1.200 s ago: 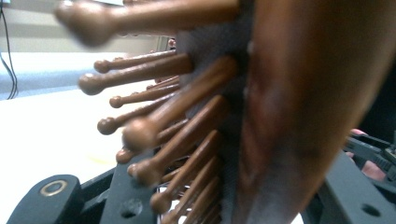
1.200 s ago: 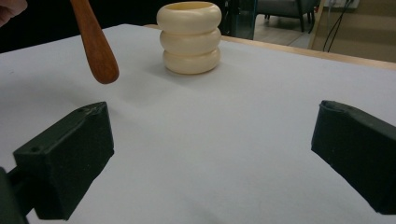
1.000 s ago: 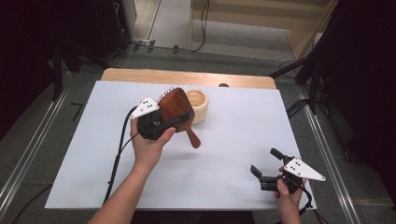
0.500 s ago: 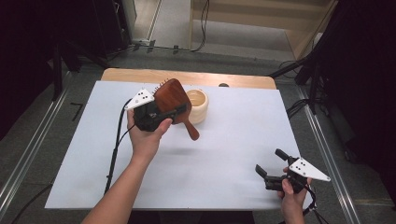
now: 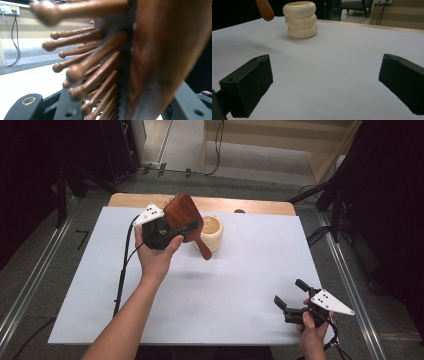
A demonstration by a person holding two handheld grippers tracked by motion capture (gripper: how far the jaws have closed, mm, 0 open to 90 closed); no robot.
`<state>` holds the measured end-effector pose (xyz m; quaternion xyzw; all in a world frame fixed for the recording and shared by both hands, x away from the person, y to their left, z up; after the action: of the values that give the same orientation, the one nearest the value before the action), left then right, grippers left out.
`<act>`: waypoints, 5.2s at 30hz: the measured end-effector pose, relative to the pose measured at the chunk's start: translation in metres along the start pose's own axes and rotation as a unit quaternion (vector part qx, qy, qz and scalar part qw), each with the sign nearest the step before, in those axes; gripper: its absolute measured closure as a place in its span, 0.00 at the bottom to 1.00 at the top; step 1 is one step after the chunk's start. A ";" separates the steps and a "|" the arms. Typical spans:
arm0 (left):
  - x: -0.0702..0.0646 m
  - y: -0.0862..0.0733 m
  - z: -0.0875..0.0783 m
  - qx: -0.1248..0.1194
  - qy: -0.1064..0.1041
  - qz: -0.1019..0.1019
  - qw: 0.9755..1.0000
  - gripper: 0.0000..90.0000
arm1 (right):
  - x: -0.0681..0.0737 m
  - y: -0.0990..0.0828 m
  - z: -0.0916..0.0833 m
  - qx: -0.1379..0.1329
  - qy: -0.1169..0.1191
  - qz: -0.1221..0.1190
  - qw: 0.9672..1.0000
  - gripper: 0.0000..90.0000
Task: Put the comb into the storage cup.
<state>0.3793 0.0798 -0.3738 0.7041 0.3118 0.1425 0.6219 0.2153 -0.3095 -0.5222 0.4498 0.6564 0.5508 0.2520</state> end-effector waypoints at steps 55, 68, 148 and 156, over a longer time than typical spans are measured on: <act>0.048 0.033 0.033 -0.047 0.050 -0.043 0.997 0.63 | 0.000 -0.001 0.001 -0.002 0.010 -0.002 1.000 0.00; 0.055 0.022 0.051 -0.035 0.080 -0.034 0.996 0.62 | -0.001 -0.001 0.001 -0.004 0.011 0.001 1.000 0.00; 0.067 -0.048 0.096 0.022 0.124 -0.059 0.990 0.42 | -0.003 -0.001 0.003 -0.012 0.014 0.007 1.000 0.00; 0.067 -0.047 0.092 0.022 0.103 -0.057 0.993 0.29 | -0.003 -0.001 0.003 -0.012 0.013 0.006 1.000 0.00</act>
<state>0.4725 0.0496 -0.4487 0.6804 0.4164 0.1718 0.5781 0.2194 -0.3106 -0.5246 0.4434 0.6504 0.5659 0.2452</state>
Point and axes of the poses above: each handheld gripper's, and its own axes: z roughly forward along the jaws, y roughly out of its top, x roughly to its left, the point moved 3 cm from there along z, roughly forward along the jaws, and after that the axes turned 3 degrees about z, right-handed, at the moved point
